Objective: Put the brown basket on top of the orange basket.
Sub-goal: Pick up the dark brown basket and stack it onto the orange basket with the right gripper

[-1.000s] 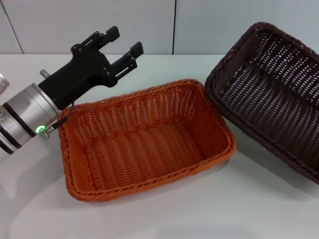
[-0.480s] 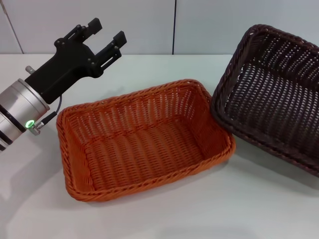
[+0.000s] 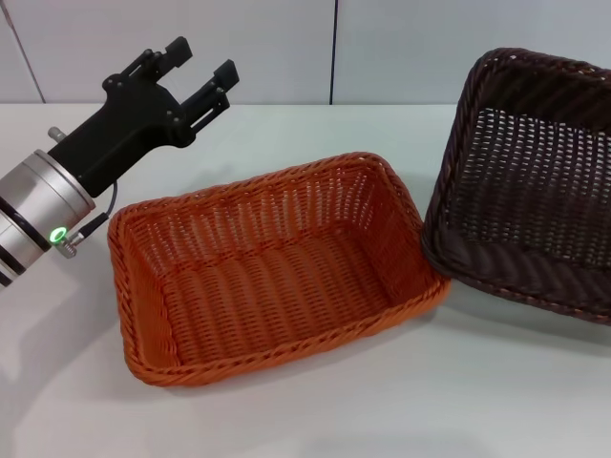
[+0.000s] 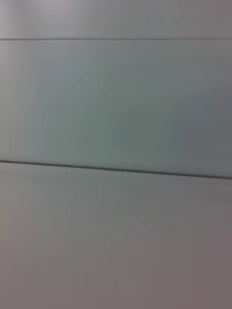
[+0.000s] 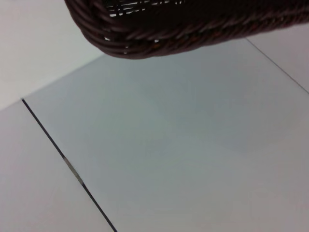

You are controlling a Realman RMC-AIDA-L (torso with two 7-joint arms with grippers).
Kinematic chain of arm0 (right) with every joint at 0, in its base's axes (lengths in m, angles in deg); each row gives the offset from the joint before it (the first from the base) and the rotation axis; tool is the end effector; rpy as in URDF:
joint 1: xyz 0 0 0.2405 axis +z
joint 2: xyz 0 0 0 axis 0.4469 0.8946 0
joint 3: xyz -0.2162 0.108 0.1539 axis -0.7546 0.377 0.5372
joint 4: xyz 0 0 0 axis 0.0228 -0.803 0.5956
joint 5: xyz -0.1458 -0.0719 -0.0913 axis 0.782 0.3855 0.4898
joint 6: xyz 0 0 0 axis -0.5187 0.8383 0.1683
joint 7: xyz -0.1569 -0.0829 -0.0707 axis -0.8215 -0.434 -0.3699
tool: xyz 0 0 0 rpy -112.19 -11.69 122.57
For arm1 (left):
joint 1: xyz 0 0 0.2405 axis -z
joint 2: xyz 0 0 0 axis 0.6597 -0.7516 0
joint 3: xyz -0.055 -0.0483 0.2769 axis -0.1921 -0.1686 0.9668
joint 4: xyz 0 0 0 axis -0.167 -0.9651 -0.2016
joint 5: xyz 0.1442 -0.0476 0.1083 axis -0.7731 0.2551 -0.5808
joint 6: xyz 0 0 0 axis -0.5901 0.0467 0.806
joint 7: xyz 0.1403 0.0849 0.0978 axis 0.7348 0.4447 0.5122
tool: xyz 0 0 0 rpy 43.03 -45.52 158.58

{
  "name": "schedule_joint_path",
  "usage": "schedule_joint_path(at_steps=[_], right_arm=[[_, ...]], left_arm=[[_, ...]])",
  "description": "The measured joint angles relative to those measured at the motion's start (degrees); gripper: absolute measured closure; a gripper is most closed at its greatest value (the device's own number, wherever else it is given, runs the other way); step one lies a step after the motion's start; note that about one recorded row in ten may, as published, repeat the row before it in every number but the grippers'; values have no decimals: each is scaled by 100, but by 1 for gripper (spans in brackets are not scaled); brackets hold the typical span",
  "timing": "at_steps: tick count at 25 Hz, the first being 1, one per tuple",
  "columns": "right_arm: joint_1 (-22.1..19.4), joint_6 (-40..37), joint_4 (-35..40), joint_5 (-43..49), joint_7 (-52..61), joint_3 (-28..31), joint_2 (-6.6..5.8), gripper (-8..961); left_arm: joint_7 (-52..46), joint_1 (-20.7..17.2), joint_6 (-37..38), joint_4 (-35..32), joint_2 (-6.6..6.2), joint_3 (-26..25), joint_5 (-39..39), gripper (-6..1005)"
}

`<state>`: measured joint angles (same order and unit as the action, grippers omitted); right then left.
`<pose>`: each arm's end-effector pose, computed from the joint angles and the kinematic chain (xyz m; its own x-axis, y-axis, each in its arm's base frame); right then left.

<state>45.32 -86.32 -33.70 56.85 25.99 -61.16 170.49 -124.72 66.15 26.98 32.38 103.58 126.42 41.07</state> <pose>0.3862 0.3421 0.1046 0.1780 -0.4628 -0.8684 -0.9820 -0.1408 -0.1262 -0.2191 0.3951 -0.0139 0.5820 -0.0866 0.8086 0.5717 -0.6635 -0.4825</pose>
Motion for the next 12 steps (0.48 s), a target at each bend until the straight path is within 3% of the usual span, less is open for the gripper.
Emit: schedule_joint_path(at_steps=[12], right_arm=[[49,-13,23,-394,-204,34,-21,776]], left_arm=[[17,-19,-46,0,-9,-134,49,293]])
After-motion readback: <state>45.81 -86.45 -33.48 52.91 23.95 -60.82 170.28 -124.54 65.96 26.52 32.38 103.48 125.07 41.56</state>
